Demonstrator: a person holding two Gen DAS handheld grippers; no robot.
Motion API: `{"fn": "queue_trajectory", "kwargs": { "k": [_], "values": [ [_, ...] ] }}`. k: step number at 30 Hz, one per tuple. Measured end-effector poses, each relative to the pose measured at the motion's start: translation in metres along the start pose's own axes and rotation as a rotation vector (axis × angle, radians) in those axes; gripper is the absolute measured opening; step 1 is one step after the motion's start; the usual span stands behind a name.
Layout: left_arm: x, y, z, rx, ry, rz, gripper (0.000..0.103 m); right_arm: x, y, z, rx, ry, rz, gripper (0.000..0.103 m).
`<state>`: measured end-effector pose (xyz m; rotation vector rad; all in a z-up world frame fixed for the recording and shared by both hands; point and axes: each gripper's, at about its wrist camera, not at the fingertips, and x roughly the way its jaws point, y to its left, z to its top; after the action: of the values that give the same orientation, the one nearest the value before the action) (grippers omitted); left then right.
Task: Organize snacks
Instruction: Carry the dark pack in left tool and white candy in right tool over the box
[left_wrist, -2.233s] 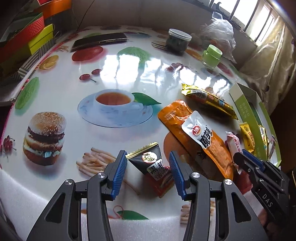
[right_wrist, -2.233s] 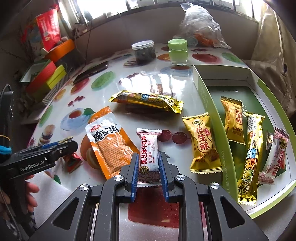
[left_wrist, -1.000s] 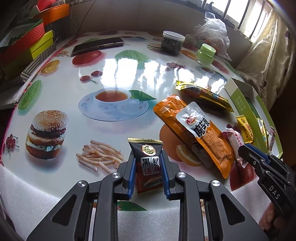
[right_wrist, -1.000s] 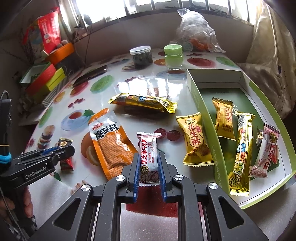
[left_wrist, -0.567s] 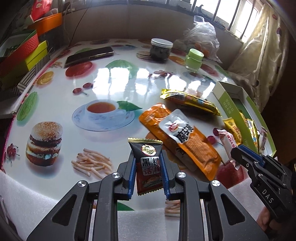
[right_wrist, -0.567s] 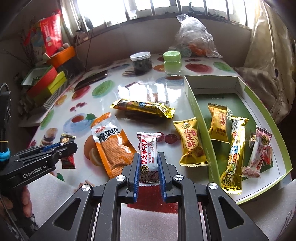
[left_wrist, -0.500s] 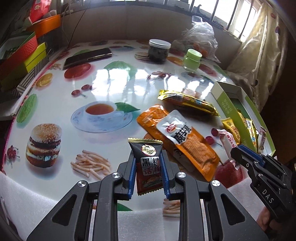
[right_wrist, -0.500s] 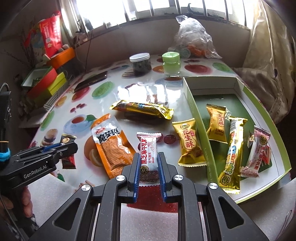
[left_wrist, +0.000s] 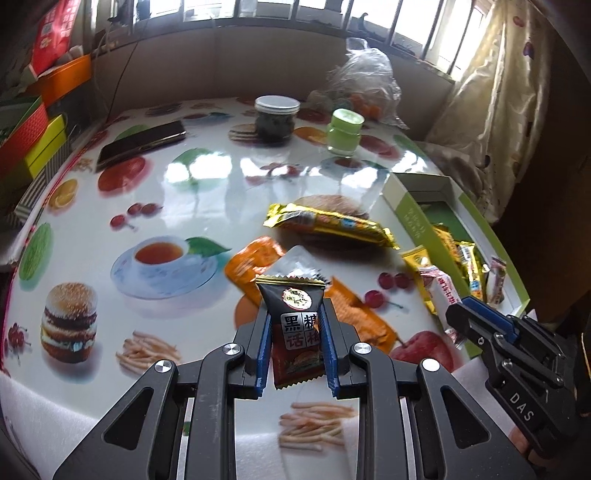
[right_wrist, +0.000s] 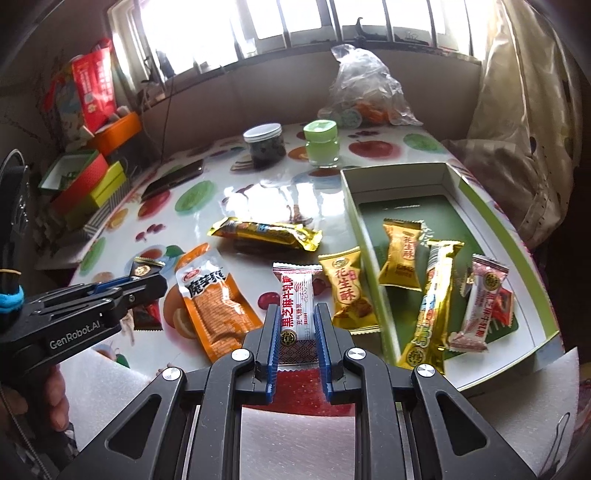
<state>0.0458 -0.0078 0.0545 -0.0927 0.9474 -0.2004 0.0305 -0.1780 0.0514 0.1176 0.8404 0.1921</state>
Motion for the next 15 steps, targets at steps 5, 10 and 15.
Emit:
{"fn": "queue_trajectory", "kwargs": {
  "k": [5,10,15],
  "values": [
    [0.0,-0.012,0.007,0.022,-0.01,-0.018,0.025,-0.008,-0.008,0.002,0.018,-0.019,-0.015,0.017],
    [-0.001,-0.027,0.014,0.044,-0.019,-0.045,0.025,-0.015,-0.018,0.002,0.037,-0.034,-0.03,0.017],
    [0.0,-0.042,0.022,0.073,-0.025,-0.07,0.025,-0.023,-0.03,0.004,0.061,-0.052,-0.052,0.017]
  ]
}}
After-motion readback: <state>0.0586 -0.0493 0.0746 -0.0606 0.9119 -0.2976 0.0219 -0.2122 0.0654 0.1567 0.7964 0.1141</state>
